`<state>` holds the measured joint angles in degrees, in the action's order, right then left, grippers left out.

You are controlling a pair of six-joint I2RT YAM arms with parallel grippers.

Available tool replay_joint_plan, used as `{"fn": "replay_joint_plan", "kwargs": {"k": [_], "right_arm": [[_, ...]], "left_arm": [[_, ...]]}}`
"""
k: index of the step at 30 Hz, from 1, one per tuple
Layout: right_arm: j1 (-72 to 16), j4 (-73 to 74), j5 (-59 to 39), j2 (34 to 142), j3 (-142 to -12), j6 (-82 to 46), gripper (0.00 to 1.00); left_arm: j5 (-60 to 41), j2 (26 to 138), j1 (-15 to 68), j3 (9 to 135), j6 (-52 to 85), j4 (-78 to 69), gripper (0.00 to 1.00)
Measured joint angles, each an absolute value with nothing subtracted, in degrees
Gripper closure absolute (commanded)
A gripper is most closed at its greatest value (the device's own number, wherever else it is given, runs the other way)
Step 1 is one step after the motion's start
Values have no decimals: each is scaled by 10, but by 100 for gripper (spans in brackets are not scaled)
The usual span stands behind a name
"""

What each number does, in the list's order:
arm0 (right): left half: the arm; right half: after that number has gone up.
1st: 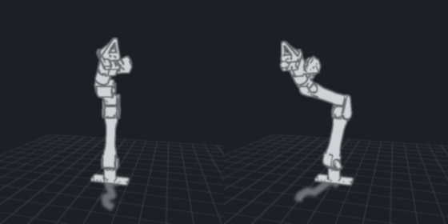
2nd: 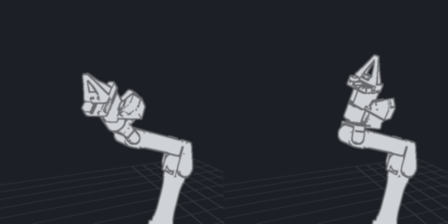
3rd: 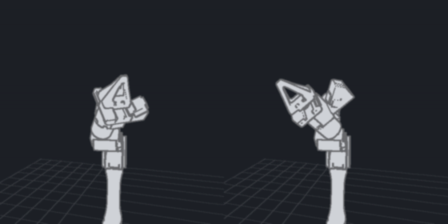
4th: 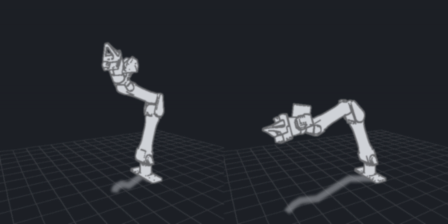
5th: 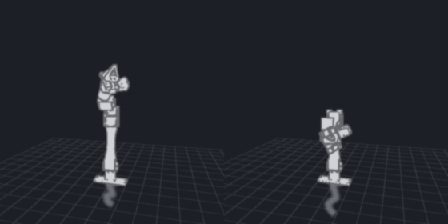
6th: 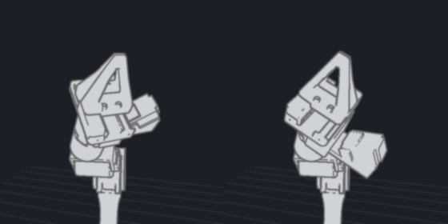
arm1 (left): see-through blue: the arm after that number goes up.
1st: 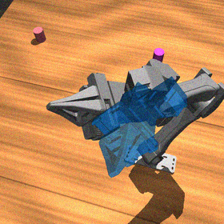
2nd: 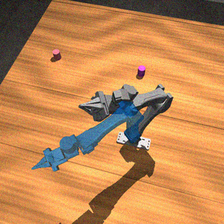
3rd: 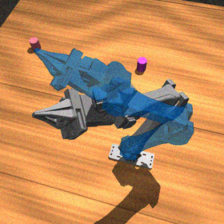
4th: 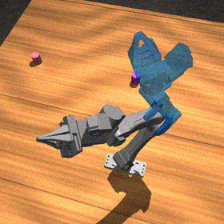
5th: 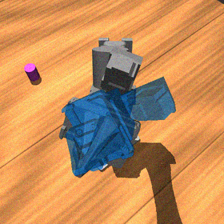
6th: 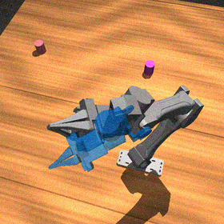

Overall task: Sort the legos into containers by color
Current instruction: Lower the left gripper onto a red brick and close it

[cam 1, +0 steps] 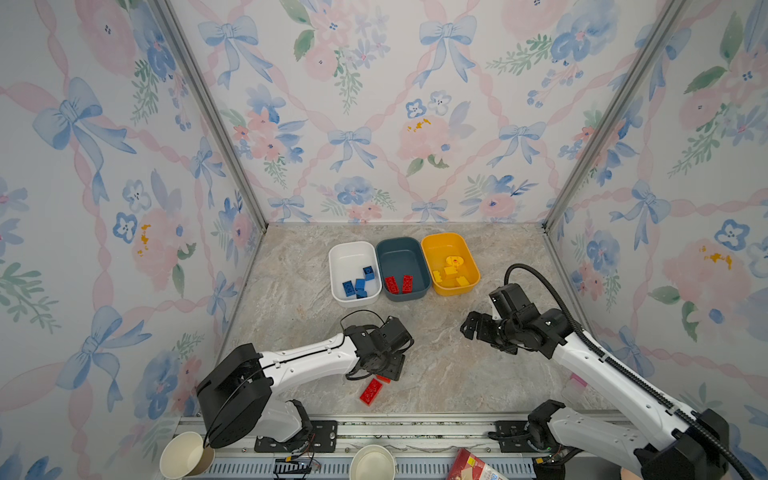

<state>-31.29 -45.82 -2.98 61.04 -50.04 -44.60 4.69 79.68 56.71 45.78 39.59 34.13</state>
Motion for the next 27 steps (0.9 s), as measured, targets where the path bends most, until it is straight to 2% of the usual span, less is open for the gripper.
{"fn": "replay_joint_plan", "kwargs": {"k": [18, 27], "right_arm": [[-313, -452, -30, 606, -491, -446, 3], [-313, -448, -30, 606, -479, -449, 3]], "left_arm": [[40, 859, 582, 451, 416, 344, 39], [51, 867, 582, 451, 421, 345, 53]]}}
